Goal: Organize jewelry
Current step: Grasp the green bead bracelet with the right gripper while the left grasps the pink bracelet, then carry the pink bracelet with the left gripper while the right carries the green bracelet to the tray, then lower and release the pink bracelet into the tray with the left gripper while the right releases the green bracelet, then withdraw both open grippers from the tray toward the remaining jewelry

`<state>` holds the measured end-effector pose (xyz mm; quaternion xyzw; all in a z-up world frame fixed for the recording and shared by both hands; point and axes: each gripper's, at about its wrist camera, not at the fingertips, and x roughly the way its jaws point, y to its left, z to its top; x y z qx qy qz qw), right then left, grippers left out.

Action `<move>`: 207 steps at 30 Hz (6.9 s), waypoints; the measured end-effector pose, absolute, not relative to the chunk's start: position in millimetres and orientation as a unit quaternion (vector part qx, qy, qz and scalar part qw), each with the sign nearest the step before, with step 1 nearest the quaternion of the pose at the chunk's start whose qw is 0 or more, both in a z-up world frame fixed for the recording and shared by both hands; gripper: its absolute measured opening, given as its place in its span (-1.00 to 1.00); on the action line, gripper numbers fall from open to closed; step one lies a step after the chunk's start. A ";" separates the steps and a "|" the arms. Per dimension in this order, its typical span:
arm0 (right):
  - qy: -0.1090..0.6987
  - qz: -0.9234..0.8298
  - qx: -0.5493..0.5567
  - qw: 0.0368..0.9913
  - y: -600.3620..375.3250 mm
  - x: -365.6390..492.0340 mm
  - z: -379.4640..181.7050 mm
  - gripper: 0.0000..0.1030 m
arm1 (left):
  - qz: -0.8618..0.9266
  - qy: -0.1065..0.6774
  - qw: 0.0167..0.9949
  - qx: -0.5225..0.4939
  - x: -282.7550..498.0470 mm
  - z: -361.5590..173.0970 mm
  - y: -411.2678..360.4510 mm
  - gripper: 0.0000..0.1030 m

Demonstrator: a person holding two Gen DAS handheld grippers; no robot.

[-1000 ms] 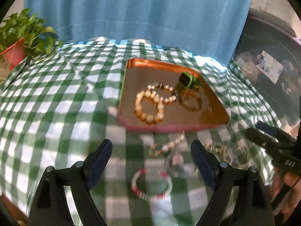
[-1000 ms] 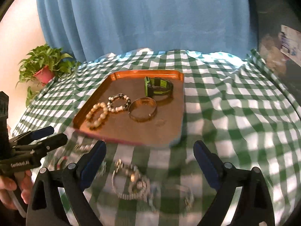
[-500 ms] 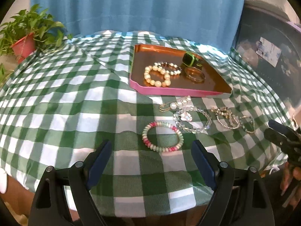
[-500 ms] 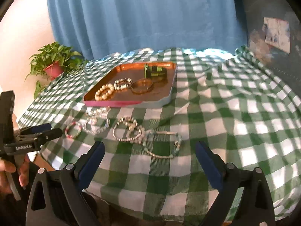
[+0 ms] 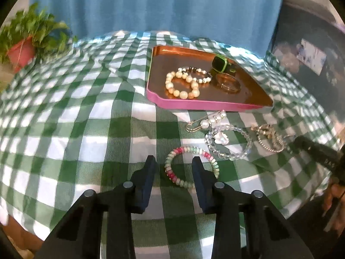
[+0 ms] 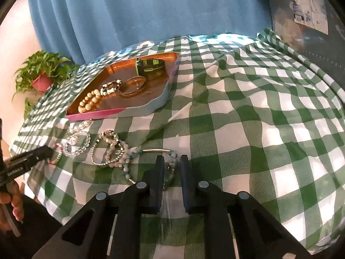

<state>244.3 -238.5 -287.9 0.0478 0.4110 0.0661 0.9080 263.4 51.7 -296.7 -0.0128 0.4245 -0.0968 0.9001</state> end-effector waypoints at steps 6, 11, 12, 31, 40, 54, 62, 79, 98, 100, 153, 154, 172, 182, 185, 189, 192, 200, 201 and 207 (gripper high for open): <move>0.406 0.050 -0.007 0.913 -223.2 245.9 -288.9 -0.66 | -0.107 0.426 0.898 0.001 264.4 -297.5 48.2 -0.82; 0.377 0.092 0.010 0.922 -219.6 240.6 -277.5 -0.87 | -0.146 0.405 0.901 -0.049 254.8 -283.3 59.5 -0.88; 0.361 0.105 0.004 0.927 -216.3 235.8 -272.0 -0.87 | -0.159 0.393 0.904 -0.045 249.6 -278.0 56.2 -0.88; 0.403 0.125 0.005 0.907 -204.5 230.9 -288.5 -0.78 | -0.158 0.420 0.893 0.038 242.1 -297.2 22.2 -0.81; 0.377 0.140 0.007 0.916 -202.5 226.4 -273.4 -0.89 | -0.155 0.415 0.896 0.032 244.4 -287.0 25.2 -0.88; 0.357 0.129 0.054 0.923 -195.1 204.9 -230.7 -0.89 | -0.132 0.415 0.899 -0.043 212.2 -244.4 24.7 -0.88; 0.335 0.126 0.031 0.933 -186.2 179.8 -186.6 -0.89 | -0.133 0.401 0.906 -0.036 198.4 -209.8 20.8 -0.88; 0.262 0.170 0.001 0.950 -152.8 149.1 -88.8 -0.89 | -0.205 0.270 0.932 -0.129 170.9 -85.6 38.0 -0.88; 0.269 0.163 0.015 0.949 -153.2 231.1 -130.6 -0.90 | -0.186 0.339 0.918 -0.083 274.3 -154.2 19.8 -0.87; 0.261 0.173 0.041 0.949 -158.5 239.5 -134.8 -0.90 | -0.186 0.344 0.917 -0.081 285.5 -161.4 18.0 -0.87; 0.409 0.126 0.006 0.904 -171.4 367.5 -276.7 -0.45 | -0.110 0.424 0.899 -0.012 402.2 -284.5 -11.1 -0.62; 0.405 0.125 0.008 0.905 -172.7 366.1 -274.6 0.11 | -0.108 0.419 0.901 -0.014 400.5 -281.8 -10.1 -0.27; 0.321 0.059 -0.017 0.945 -180.5 310.5 -229.0 0.84 | -0.075 0.377 0.923 -0.031 332.2 -235.5 19.5 0.61; 0.292 0.024 0.043 0.955 -204.5 248.6 -179.6 0.99 | -0.039 0.334 0.941 -0.040 245.3 -194.3 41.4 0.82; 0.292 0.021 0.047 0.955 -209.8 229.2 -168.1 0.99 | -0.047 0.301 0.951 -0.057 214.8 -181.0 46.3 0.87; 0.295 0.033 0.029 0.954 -208.0 197.6 -152.4 0.99 | -0.043 0.289 0.955 -0.049 180.6 -159.4 48.6 0.93; 0.290 0.037 0.007 0.956 -201.3 172.9 -142.4 0.99 | -0.066 0.279 0.957 -0.041 157.9 -144.9 47.4 0.96; 0.242 0.082 0.062 0.965 -195.3 119.6 -119.1 0.99 | -0.094 0.291 0.952 -0.014 117.8 -134.4 28.5 0.99; 0.233 0.087 0.065 0.966 -194.5 113.9 -116.9 0.99 | -0.099 0.290 0.952 -0.015 114.0 -135.2 27.0 0.99; 0.228 0.092 0.033 0.969 -177.6 100.4 -110.5 0.99 | -0.073 0.279 0.958 0.009 103.9 -141.3 17.2 0.99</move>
